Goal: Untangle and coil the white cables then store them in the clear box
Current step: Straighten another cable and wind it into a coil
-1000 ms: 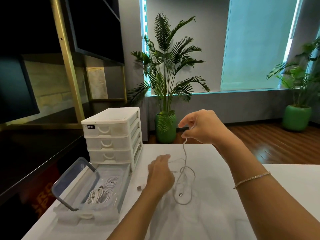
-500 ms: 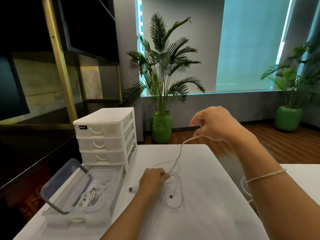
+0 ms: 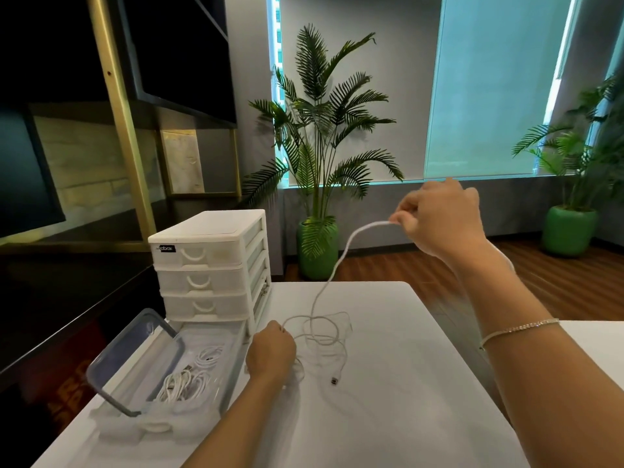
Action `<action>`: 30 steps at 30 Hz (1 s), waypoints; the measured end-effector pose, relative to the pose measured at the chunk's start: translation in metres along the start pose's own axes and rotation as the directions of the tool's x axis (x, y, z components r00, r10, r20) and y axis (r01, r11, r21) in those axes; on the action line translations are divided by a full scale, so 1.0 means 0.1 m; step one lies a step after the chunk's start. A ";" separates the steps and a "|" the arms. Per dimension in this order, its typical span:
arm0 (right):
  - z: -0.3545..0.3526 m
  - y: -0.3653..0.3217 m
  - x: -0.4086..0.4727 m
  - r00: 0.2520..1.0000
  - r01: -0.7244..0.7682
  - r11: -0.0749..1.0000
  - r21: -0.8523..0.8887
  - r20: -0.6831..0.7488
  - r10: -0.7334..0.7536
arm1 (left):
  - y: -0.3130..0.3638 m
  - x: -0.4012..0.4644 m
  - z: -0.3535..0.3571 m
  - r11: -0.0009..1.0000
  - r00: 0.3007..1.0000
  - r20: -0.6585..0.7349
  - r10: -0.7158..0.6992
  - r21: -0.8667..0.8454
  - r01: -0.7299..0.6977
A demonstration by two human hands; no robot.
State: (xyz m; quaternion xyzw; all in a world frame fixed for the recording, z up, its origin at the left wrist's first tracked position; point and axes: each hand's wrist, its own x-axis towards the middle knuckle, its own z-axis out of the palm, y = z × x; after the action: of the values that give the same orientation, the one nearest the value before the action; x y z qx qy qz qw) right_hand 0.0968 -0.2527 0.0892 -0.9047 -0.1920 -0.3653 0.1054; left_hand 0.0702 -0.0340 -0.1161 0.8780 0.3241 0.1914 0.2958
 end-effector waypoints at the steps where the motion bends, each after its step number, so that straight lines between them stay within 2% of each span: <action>1: -0.01 -0.05 0.02 0.998 -0.001 0.999 0.052 -0.062 0.004 | 0.03 0.00 -0.02 0.999 1.000 -0.018 0.001 -0.032 -0.002; 4: -0.06 -0.17 0.09 0.982 0.012 0.985 0.170 -0.190 0.020 | 0.14 0.03 -0.18 0.958 0.998 -0.068 0.002 -0.285 -0.021; 9: -0.12 -0.27 0.17 0.948 0.025 0.948 0.316 -0.309 0.078 | 0.35 0.07 -0.64 0.796 0.992 -0.121 -0.043 -0.604 -0.039; 12: -0.12 -0.28 0.16 0.946 0.024 0.925 0.380 -0.307 0.102 | 0.48 0.07 -0.88 0.621 0.995 -0.036 -0.090 -0.783 0.028; 14: -0.09 -0.29 0.14 0.960 0.013 0.905 0.425 -0.258 0.107 | 0.55 0.07 -1.00 0.541 0.996 0.006 -0.087 -0.839 0.052; 17: 0.00 -0.33 0.08 0.982 0.016 0.870 0.493 -0.170 0.078 | 0.62 0.04 -1.11 0.509 0.999 0.033 -0.028 -0.860 0.042; 19: 0.06 -0.39 0.03 0.998 0.030 0.872 0.489 -0.070 0.005 | 0.64 0.04 -1.15 0.492 0.997 0.071 0.034 -0.869 0.045; 22: 0.18 -0.54 -0.03 0.985 0.038 0.941 0.337 0.145 -0.092 | 0.68 0.00 -1.20 0.515 0.980 0.127 0.152 -0.857 0.031; 25: 0.32 -0.74 -0.07 0.956 0.067 0.965 0.252 0.262 -0.134 | 0.70 -0.02 -1.18 0.586 0.960 0.124 0.252 -0.809 -0.049; 27: 0.42 -0.85 -0.08 0.935 0.057 0.967 0.250 0.327 -0.140 | 0.71 -0.04 -1.17 0.609 0.951 0.107 0.290 -0.788 -0.097; 30: 0.52 -0.90 -0.08 0.893 -0.001 0.946 0.323 0.427 -0.145 | 0.68 -0.03 -1.17 0.574 0.941 0.071 0.331 -0.807 -0.141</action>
State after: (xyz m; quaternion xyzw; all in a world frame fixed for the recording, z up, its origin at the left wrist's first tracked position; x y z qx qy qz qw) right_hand 0.0850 -0.1565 0.0512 -0.9277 -0.3004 -0.1170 0.1880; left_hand 0.0371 -0.0320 0.0147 0.7064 0.0514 0.2570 0.6575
